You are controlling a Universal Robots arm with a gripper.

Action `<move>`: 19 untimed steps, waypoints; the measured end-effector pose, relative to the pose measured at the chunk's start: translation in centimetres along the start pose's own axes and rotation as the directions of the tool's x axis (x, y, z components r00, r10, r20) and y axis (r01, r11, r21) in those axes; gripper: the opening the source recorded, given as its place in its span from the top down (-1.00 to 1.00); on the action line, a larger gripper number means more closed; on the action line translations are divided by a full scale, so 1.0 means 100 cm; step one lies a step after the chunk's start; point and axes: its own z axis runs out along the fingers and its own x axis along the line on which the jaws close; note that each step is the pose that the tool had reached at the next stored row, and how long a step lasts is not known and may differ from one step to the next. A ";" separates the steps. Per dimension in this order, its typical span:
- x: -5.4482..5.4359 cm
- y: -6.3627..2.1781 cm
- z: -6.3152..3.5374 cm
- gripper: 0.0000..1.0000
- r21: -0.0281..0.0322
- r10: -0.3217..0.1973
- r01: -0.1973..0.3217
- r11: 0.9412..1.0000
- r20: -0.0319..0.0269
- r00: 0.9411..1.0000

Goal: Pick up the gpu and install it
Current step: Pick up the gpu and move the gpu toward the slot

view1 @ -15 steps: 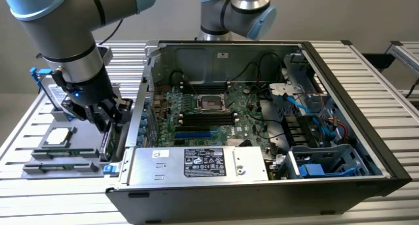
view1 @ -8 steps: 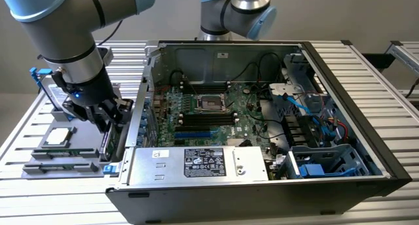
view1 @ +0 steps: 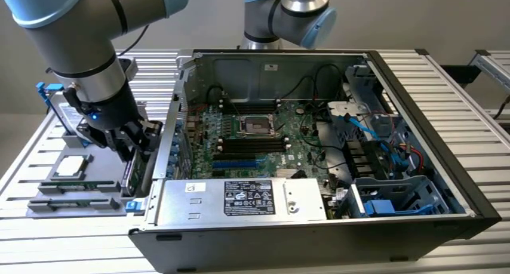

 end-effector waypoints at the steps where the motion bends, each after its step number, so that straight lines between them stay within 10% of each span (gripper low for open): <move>1: 0.000 0.0001 0.0003 0.07 0.000 -0.003 0.003 1.000 0.000 1.000; 19: 0.000 0.0018 0.0026 0.25 0.000 -0.043 0.043 0.999 0.004 0.999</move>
